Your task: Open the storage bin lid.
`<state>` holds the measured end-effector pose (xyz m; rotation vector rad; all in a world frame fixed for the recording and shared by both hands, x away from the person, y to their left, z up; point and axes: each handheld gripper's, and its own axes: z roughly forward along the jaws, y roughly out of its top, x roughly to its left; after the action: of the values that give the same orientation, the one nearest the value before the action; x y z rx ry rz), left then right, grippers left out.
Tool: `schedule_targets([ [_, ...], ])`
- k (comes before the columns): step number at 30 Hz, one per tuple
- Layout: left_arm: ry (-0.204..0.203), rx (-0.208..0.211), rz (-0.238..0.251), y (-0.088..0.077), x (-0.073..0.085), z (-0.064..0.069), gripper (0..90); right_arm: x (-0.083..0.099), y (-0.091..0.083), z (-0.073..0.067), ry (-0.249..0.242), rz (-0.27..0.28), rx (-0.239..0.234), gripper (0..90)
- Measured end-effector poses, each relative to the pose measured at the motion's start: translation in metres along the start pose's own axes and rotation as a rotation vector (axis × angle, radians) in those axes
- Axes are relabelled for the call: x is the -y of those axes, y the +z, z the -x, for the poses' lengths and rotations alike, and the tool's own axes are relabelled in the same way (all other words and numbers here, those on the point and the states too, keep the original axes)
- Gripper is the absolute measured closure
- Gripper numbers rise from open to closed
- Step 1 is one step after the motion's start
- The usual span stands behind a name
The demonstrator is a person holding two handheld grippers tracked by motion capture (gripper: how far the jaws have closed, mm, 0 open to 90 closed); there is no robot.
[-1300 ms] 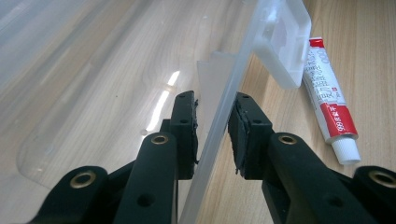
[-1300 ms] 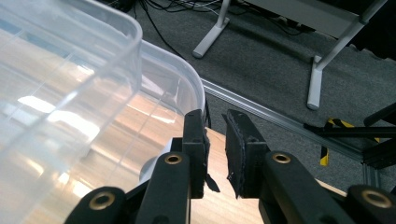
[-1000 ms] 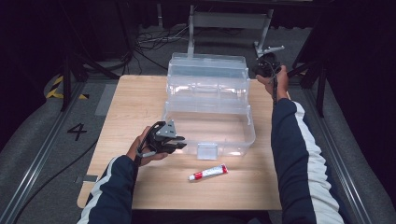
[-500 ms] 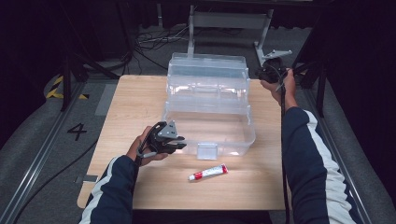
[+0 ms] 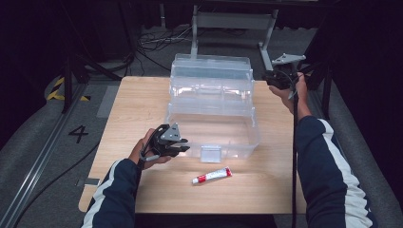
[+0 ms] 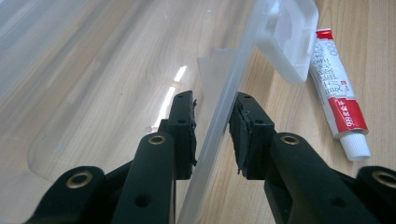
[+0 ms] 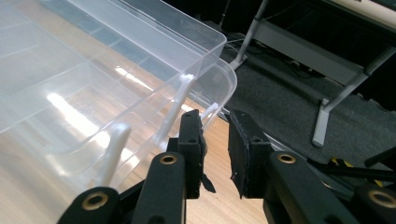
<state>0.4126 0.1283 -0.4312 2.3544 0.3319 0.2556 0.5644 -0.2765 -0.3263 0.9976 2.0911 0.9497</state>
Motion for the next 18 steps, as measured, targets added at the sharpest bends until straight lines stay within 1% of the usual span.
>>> schedule_targets([
  [9,-0.006,0.002,0.003,0.000,0.000,0.000,71.4,0.004,-0.028,-0.011,-0.043,0.045,-0.040,74.3],
  [10,-0.008,0.001,0.005,0.000,0.000,0.000,71.4,0.004,-0.032,-0.012,-0.040,0.044,-0.053,74.1],
  [12,-0.011,0.002,0.006,0.000,0.000,0.000,71.3,0.006,-0.039,-0.014,-0.053,0.060,-0.057,74.1],
  [17,-0.023,0.002,0.008,0.000,0.000,0.000,71.0,0.011,-0.050,-0.019,-0.062,0.072,-0.079,73.6],
  [18,-0.023,0.002,0.008,0.000,0.000,0.000,71.0,0.011,-0.050,-0.019,-0.062,0.072,-0.079,73.6],
])
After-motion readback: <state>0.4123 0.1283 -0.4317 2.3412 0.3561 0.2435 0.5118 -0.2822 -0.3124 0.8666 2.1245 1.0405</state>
